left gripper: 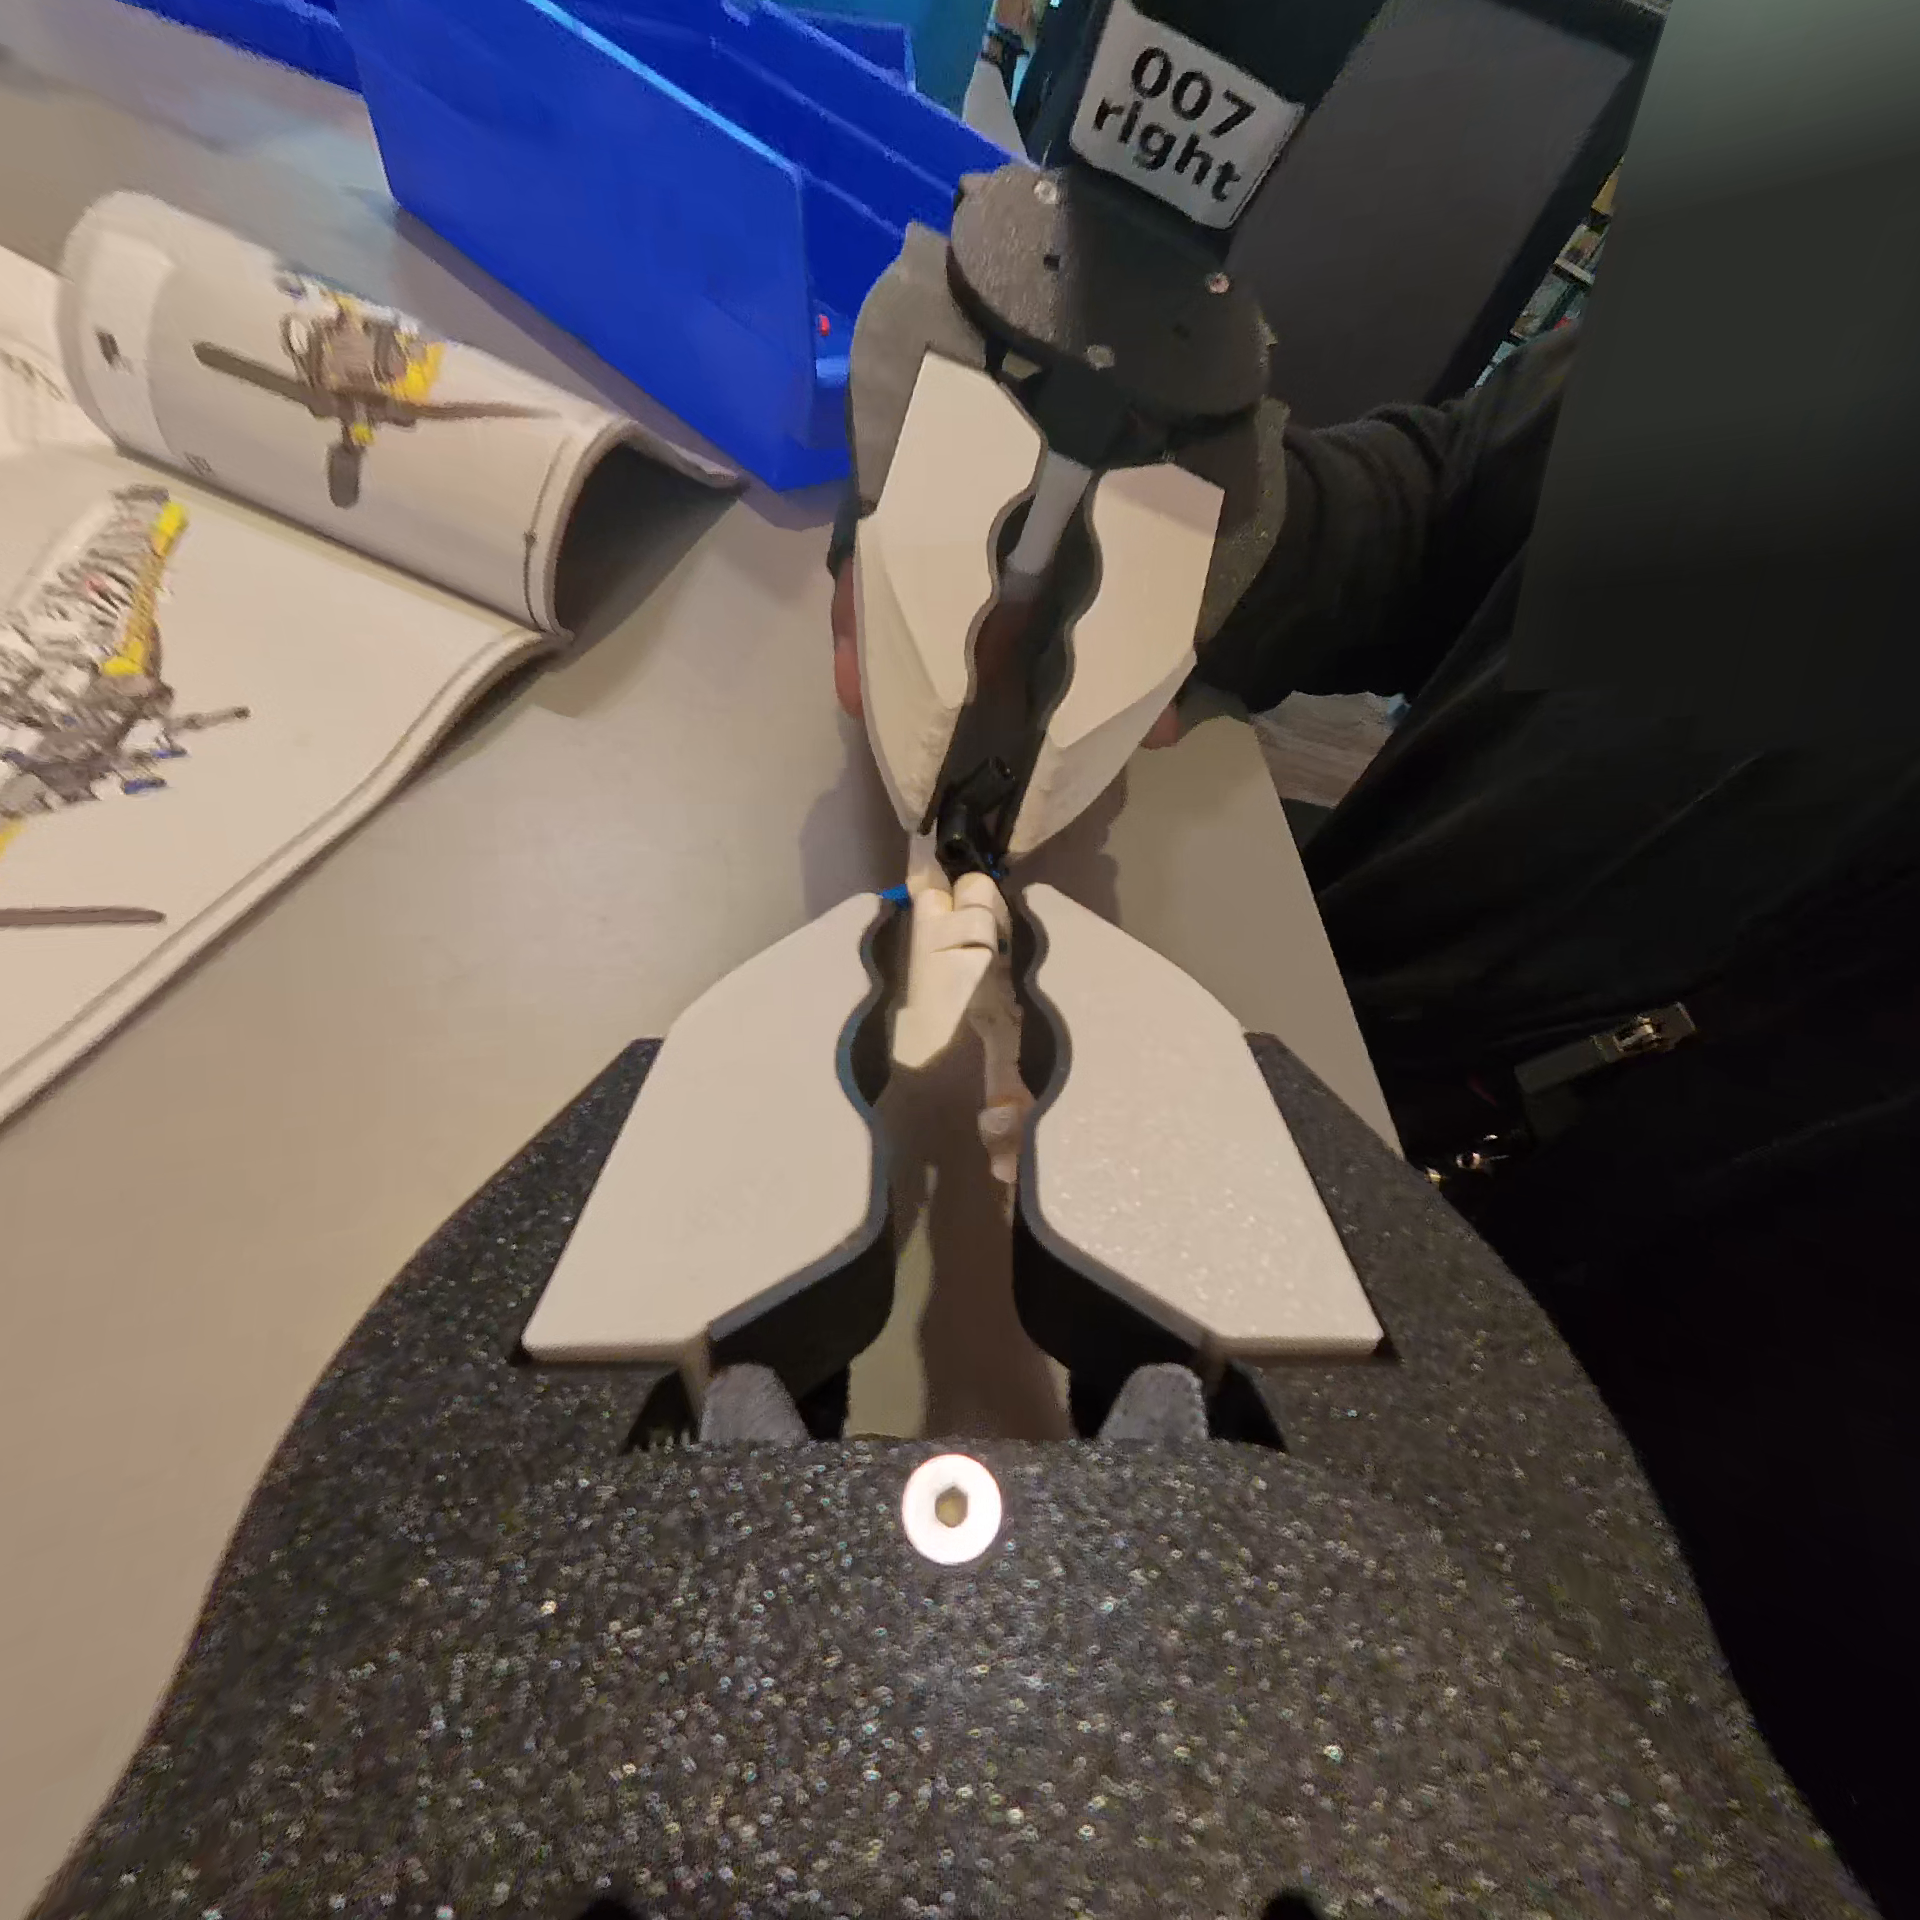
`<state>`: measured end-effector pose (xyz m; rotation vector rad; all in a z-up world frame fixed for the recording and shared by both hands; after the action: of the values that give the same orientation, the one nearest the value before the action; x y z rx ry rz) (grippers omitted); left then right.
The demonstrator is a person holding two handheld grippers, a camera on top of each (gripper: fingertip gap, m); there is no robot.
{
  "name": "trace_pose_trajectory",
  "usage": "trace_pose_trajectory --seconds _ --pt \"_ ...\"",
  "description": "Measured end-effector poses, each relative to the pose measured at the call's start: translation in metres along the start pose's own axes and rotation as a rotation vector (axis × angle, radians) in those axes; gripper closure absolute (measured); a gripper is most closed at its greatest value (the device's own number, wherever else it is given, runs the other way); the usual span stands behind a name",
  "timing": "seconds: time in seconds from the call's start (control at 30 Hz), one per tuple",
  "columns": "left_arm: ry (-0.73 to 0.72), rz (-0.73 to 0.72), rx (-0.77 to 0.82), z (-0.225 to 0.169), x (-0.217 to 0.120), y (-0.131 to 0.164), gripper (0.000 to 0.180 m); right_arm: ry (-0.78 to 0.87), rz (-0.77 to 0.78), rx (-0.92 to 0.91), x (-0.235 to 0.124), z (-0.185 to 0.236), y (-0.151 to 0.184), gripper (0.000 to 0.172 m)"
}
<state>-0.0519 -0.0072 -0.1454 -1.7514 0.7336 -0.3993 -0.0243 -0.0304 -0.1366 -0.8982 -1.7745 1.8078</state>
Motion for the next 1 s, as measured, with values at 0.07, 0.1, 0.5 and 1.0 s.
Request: trace_pose_trajectory --seconds 0.07,0.1,0.5,1.0 --pt "0.000 -0.029 0.074 -0.001 -0.001 -0.005 0.154 -0.013 0.001 0.017 0.000 0.001 0.000 0.161" --pt "0.001 -0.028 0.103 -0.001 -0.001 -0.006 0.153 -0.010 0.005 0.018 0.000 0.001 0.000 0.161" --pt "0.079 -0.011 0.101 -0.007 0.004 -0.002 0.167 -0.027 -0.031 -0.044 0.002 0.006 -0.003 0.162" --pt "0.171 -0.064 -0.151 -0.011 0.007 -0.011 0.169 -0.027 -0.118 -0.186 -0.003 0.008 -0.013 0.164"
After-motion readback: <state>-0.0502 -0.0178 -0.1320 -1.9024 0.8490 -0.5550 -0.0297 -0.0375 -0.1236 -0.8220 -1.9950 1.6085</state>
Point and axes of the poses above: each gripper's, where its closed fingertips meet, x out along the fingers, y out of its underside, z = x × y across the jaws, the point moved 2 cm from there along -x, back along the fingers, and after that the axes turned 13 degrees about -z, right-handed, at the moved point
